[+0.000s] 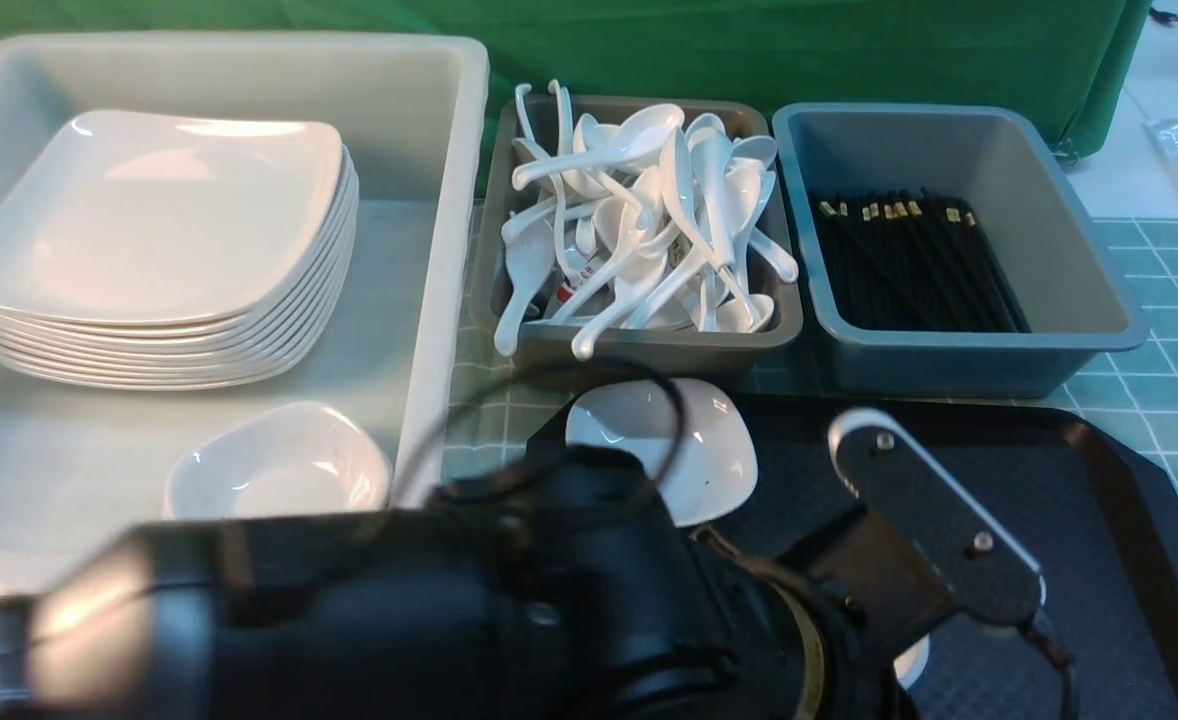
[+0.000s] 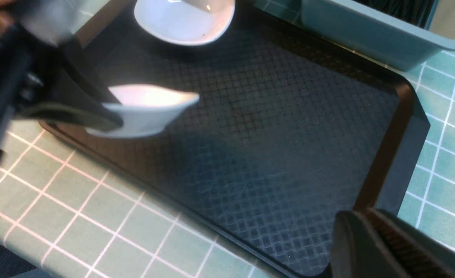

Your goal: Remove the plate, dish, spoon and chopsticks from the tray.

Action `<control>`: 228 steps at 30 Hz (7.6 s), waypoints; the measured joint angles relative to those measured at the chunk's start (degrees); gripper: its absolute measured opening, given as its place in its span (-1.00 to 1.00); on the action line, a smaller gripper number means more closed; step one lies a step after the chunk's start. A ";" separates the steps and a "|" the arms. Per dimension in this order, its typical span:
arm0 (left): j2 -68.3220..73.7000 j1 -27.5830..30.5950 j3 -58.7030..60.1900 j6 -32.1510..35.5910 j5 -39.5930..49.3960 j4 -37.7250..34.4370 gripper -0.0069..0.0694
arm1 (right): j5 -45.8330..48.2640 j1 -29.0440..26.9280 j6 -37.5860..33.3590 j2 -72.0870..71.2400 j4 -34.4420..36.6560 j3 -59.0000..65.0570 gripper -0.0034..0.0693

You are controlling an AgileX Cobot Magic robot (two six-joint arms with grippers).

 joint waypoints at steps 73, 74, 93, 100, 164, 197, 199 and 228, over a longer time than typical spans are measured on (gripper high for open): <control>-23.71 38.75 8.24 21.85 13.01 -6.15 0.14 | -11.21 0.00 1.15 1.36 5.56 0.09 -0.70; -24.91 37.87 8.24 24.21 12.67 -7.59 0.01 | -11.21 0.00 0.81 1.36 5.56 0.09 -0.69; 11.61 19.04 -12.51 28.81 8.52 -15.43 -0.31 | -0.02 0.00 3.38 1.36 -2.80 0.09 -0.66; 24.21 19.04 -22.27 17.32 8.20 -2.05 0.39 | 0.13 0.00 1.88 1.36 -2.81 0.09 -0.66; -16.07 44.28 11.48 35.78 10.73 3.70 -0.77 | -19.39 0.00 0.64 1.36 2.09 0.09 -0.66; -40.62 44.34 11.60 32.28 10.61 -14.38 0.21 | -16.02 0.00 0.64 1.36 3.03 0.09 -0.66; -46.71 44.34 12.87 32.31 10.28 -17.25 -0.25 | -15.06 0.00 0.64 1.36 3.03 0.09 -0.66; -76.26 44.34 52.26 37.56 -18.46 -33.65 -0.79 | -12.50 0.00 2.34 1.36 3.17 0.09 -0.58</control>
